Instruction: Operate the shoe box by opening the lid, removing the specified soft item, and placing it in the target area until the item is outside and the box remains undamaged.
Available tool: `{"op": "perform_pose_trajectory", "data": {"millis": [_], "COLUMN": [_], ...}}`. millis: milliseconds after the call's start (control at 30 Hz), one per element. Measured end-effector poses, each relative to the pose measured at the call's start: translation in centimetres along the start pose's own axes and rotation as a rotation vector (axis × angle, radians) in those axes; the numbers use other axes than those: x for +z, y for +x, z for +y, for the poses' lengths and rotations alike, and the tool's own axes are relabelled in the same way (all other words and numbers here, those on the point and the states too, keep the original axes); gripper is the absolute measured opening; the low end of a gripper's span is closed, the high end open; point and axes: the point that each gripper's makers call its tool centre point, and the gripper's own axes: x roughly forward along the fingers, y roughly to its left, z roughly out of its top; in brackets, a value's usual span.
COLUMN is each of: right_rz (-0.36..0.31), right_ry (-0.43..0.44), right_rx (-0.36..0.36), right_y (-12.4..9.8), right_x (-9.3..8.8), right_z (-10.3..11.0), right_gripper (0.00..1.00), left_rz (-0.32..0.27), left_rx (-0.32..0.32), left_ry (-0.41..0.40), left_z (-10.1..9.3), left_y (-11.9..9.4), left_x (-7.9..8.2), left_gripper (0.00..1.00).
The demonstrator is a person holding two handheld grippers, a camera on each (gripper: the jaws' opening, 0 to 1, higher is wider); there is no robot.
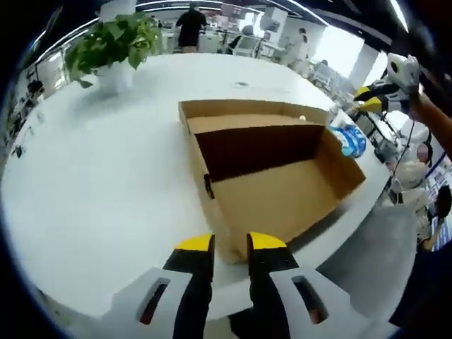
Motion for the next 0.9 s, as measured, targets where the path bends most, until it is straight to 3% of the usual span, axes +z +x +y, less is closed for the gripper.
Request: {"op": "perform_pose_trajectory", "data": {"millis": [233, 367, 700, 900], "right_rz": [-0.025, -0.042, -0.054, -0.070], "right_ry": [0.016, 0.040, 0.056, 0.092], "right_rx": [0.006, 0.011, 0.029, -0.009], "right_y": [0.3, 0.5, 1.3, 1.2], "right_x": [-0.4, -0.6, -1.5, -1.1], "right_z": [-0.2, -0.1, 0.3, -1.1], "right_gripper": [0.12, 0.11, 0.09, 0.08], "left_rz": [0.019, 0.023, 0.042, 0.043], "left_rx": [0.040, 0.058, 0.086, 0.095], "left_ry": [0.013, -0.035, -0.060, -0.068], "left_z": [0.1, 0.4, 0.5, 0.6], "left_y": [0.8, 0.8, 1.0, 1.1], "left_x": [-0.5, -0.4, -0.7, -0.8], "left_gripper": [0.11, 0.08, 0.06, 0.05]}}
